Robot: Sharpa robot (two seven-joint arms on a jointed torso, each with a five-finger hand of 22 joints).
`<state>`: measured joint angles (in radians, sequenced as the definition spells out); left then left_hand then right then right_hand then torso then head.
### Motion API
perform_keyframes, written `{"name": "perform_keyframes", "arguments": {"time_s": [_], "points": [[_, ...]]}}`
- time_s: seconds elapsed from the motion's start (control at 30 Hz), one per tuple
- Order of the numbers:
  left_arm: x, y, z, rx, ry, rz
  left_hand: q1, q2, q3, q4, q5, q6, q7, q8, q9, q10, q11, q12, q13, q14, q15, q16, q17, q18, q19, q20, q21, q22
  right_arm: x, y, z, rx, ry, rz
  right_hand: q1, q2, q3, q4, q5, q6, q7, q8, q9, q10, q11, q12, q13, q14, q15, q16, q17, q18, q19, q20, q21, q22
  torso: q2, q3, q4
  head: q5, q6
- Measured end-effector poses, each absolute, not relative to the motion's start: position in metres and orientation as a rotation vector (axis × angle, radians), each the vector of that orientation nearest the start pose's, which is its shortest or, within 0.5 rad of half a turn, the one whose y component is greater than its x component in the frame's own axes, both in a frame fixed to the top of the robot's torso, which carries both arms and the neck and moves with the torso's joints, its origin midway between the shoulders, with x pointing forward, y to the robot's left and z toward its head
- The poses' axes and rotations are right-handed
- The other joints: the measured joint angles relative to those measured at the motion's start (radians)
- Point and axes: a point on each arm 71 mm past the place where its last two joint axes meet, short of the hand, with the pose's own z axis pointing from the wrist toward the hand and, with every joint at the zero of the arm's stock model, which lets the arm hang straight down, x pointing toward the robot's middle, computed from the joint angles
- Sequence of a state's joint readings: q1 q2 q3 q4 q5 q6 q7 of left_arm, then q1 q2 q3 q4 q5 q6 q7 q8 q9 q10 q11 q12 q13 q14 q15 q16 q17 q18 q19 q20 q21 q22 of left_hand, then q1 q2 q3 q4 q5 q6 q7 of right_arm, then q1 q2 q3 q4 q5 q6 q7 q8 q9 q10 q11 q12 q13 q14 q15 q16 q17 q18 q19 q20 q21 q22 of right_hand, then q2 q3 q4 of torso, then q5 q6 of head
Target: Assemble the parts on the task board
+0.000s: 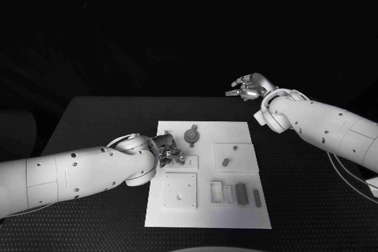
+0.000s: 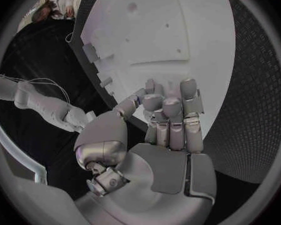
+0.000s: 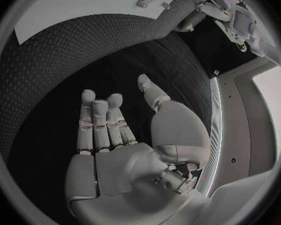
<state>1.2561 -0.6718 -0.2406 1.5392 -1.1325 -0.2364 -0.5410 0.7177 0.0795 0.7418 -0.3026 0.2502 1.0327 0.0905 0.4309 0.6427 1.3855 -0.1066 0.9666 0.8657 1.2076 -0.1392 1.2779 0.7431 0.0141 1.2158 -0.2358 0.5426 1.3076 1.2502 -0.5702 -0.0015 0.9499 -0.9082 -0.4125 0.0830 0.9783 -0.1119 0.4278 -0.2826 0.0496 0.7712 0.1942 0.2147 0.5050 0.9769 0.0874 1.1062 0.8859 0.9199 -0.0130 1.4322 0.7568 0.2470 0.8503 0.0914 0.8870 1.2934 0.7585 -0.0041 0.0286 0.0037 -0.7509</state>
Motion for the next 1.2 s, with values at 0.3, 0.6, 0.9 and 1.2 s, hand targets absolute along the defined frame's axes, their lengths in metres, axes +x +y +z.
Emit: {"name": "perform_keyframes", "arguments": {"time_s": [0.3,0.6,0.9,1.2], "points": [[0.4584,0.1404,-0.2498,-0.155,2.124,-0.444,-0.002,0.002,0.005,-0.003,-0.007,0.0,0.0,0.0,0.0,0.0,0.0,0.0,-0.002,0.0,0.0,0.004,-0.008,0.0,0.0,0.0,0.0,0.0,0.5913,-0.2423,-0.1695,0.435,1.496,0.728,-0.004,0.004,0.0,0.0,0.0,0.0,0.0,0.0,0.0,0.0,0.0,0.0,-0.001,0.0,0.0,0.0,-0.001,0.0,0.0,0.0,0.0,0.0,0.0,0.0004,-0.0004,0.0,0.002],[0.4569,0.1389,-0.2495,-0.162,2.11,-0.453,0.027,-0.026,0.02,0.004,-0.011,0.0,0.0,-0.002,0.001,0.0,0.0,0.0,-0.009,0.0,0.0,0.015,-0.029,0.0,0.003,0.0,0.0,0.0,0.5915,-0.2418,-0.1696,0.435,1.496,0.728,-0.009,0.009,-0.003,0.003,0.0,0.0,0.0,0.0,0.0,0.0,0.0,0.004,-0.005,-0.004,-0.001,0.0,-0.003,0.0,0.0,0.0,0.0,0.0,0.0,0.0006,-0.0004,-0.001,0.003],[0.4562,0.1414,-0.2478,-0.192,2.076,-0.464,0.036,-0.036,0.027,0.011,-0.014,0.0,0.0,-0.008,0.002,-0.001,0.001,0.0,-0.012,0.0,0.0,0.019,-0.037,0.0,0.005,-0.001,0.0,0.0,0.5915,-0.2422,-0.1696,0.435,1.497,0.728,-0.009,0.009,-0.005,0.005,0.0,0.0,0.0,0.0,-0.001,-0.002,0.002,0.004,-0.006,-0.004,-0.001,0.0,-0.004,0.0,0.0,0.0,0.0,0.0,0.0,0.0005,-0.0004,-0.002,0.003],[0.4561,0.1456,-0.2476,-0.218,2.052,-0.465,0.036,-0.036,0.027,0.012,-0.01,0.0,0.0,-0.005,0.002,0.002,-0.002,0.0,-0.013,0.0,0.0,0.019,-0.042,0.0,0.009,0.002,0.0,0.0,0.5916,-0.2425,-0.1697,0.435,1.497,0.727,-0.013,0.013,-0.005,0.005,0.0,0.0,0.0,0.0,-0.001,-0.002,0.002,0.004,-0.008,-0.004,-0.001,0.003,-0.005,0.0,0.0,0.0,0.0,0.0,0.0,0.0005,-0.0004,-0.002,0.001]]}}
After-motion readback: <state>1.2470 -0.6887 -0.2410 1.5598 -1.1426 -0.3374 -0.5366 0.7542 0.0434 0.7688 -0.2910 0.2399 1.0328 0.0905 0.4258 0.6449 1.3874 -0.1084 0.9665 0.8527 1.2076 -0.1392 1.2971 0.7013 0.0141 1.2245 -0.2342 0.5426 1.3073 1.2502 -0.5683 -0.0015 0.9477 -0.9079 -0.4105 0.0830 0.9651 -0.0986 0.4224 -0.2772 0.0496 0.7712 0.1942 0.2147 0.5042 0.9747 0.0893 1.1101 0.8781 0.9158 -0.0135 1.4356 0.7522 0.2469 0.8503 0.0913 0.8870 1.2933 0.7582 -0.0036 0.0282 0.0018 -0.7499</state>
